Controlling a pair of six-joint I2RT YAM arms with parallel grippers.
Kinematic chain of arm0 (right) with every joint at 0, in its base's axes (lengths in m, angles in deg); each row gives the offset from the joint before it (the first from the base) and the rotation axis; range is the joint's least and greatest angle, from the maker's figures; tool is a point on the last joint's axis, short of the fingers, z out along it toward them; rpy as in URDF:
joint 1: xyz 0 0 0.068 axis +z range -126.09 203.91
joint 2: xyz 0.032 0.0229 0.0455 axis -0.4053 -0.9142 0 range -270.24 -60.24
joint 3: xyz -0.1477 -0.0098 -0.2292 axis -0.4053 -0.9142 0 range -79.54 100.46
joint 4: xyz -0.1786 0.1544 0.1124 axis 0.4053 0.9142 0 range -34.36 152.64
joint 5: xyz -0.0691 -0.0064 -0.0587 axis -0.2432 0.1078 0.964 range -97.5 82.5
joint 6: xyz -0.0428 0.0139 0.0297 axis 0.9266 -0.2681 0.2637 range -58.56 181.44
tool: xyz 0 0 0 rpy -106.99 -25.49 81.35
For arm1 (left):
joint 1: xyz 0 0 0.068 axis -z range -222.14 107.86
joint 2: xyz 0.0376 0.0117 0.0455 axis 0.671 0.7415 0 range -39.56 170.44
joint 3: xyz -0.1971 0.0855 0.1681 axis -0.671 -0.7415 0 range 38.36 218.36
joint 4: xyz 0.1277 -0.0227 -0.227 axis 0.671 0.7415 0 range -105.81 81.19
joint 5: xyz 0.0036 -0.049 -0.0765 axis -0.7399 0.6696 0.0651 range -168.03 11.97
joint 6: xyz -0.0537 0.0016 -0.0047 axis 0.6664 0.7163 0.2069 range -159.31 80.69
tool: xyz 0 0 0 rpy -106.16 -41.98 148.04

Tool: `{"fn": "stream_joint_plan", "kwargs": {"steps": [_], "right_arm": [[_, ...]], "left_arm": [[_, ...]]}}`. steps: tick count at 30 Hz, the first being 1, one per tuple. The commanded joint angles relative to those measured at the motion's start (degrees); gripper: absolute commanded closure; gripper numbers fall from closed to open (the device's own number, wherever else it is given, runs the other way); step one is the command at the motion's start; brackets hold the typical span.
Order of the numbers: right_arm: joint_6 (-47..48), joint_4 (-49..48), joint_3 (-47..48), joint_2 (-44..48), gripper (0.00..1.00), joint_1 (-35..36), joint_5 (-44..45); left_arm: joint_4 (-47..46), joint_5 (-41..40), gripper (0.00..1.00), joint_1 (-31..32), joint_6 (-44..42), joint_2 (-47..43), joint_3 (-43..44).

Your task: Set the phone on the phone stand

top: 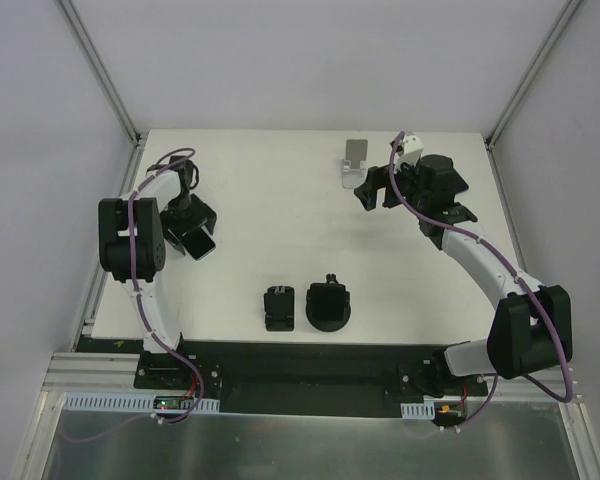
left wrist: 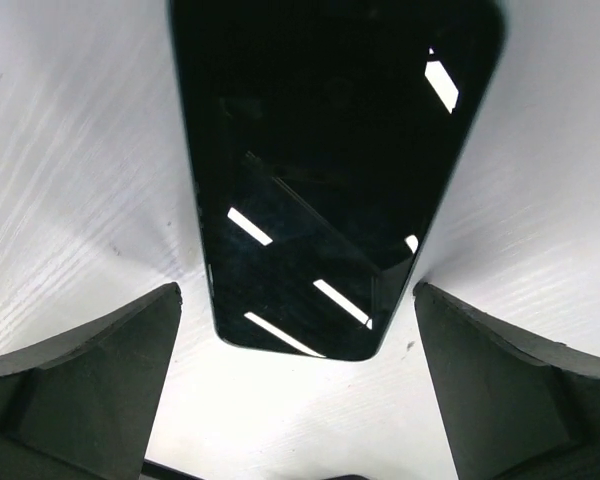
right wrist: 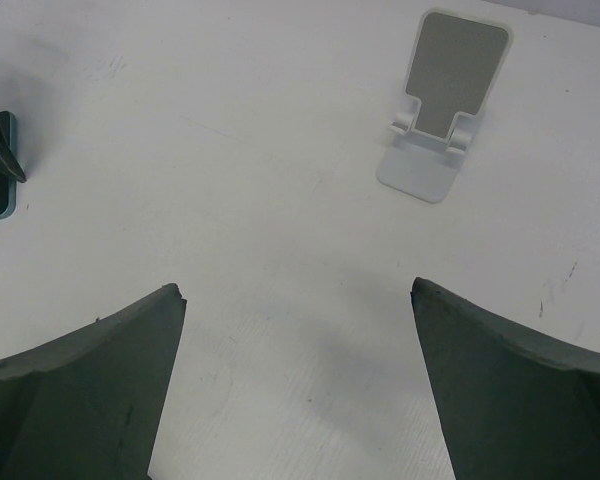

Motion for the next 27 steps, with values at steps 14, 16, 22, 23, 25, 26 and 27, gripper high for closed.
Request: {"fn": "stream_joint_plan", "kwargs": {"steps": [14,16,22,23,25,26,27], "right_arm": [[0.78,-1.87,2.14,-0.37,0.02,0.14,0.05],[1.04,-1.78,2.06,-0.28,0.02,0.14,0.31],[1.31,-1.78,1.97,-0.28,0.02,0.14,0.57],[1.31,-1.78,1.97,-0.37,0.02,0.14,0.49],[1.31,-1.78,2.05,-0.28,0.02,0.14,0.40],[1.31,-1.78,1.97,-0.37,0.02,0.05,0.40],[1.39,-1.78,1.88,-0.28,0.02,0.05,0.66]], "left_arm": [[-5.21,0.56,0.02,-7.42,-6.68,6.41,4.70],[-5.39,0.12,0.03,-7.42,-6.42,6.85,5.14],[-6.09,-2.16,0.04,-7.95,-8.60,7.47,7.51],[-6.61,-2.51,0.04,-7.86,-8.96,7.56,8.30],[-6.71,-2.78,0.07,-8.21,-9.49,7.99,9.44],[-6.71,-1.91,0.08,-8.22,-9.40,8.60,10.14],[-6.71,-1.20,0.08,-8.39,-9.14,8.87,10.41]]}}
